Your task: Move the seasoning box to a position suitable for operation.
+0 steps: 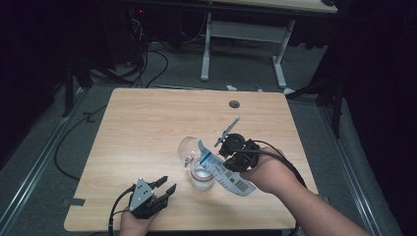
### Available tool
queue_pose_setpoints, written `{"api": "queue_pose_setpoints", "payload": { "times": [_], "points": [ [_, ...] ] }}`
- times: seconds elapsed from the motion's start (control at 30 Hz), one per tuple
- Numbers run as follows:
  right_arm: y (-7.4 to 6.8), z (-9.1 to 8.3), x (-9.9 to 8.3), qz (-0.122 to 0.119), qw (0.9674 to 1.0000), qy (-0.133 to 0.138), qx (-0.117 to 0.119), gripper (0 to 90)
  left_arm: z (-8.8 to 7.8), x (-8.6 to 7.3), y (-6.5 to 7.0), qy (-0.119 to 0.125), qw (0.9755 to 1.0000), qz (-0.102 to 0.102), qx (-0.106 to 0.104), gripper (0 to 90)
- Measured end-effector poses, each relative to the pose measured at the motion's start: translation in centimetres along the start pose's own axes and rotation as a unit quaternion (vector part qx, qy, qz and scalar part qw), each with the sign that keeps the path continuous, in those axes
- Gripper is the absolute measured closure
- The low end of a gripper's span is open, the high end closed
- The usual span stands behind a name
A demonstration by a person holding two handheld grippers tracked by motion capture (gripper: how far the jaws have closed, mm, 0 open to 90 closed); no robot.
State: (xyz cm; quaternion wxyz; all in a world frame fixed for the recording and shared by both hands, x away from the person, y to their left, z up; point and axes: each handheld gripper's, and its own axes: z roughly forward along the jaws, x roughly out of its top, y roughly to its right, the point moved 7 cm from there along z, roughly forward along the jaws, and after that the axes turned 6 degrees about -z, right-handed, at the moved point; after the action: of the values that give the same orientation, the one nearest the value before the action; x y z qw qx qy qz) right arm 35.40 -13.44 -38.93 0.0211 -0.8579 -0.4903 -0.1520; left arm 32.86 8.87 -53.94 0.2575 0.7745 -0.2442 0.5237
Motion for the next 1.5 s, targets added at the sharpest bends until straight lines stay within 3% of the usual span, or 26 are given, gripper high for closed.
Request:
{"api": "queue_pose_setpoints", "payload": {
  "times": [0.27, 0.67, 1.1, 1.3, 1.5],
  "points": [
    [1.5, 0.2, -1.6, 0.019, 0.9998, 0.001, -0.010, 90.0, -0.5, 0.0, -1.4, 0.004, 0.9998, -0.016, 0.012, 55.1],
    [3.6, 1.8, -4.1, 0.059, 0.9982, 0.003, -0.011, 89.9, -0.5, -0.1, -1.1, -0.001, 0.9999, -0.004, 0.009, 52.6],
    [6.5, 3.5, -6.3, 0.096, 0.9952, -0.009, -0.019, 89.9, -0.5, -0.3, -1.6, -0.004, 0.9998, -0.016, 0.010, 51.4],
    [8.1, 4.0, -7.3, 0.120, 0.9922, -0.012, -0.029, 90.0, -0.5, -0.3, -1.9, -0.007, 0.9997, -0.019, 0.013, 51.1],
    [8.8, 4.4, -7.8, 0.127, 0.9911, -0.015, -0.037, 90.0, -0.5, -0.4, -2.1, -0.009, 0.9996, -0.022, 0.014, 51.0]
  ]
}}
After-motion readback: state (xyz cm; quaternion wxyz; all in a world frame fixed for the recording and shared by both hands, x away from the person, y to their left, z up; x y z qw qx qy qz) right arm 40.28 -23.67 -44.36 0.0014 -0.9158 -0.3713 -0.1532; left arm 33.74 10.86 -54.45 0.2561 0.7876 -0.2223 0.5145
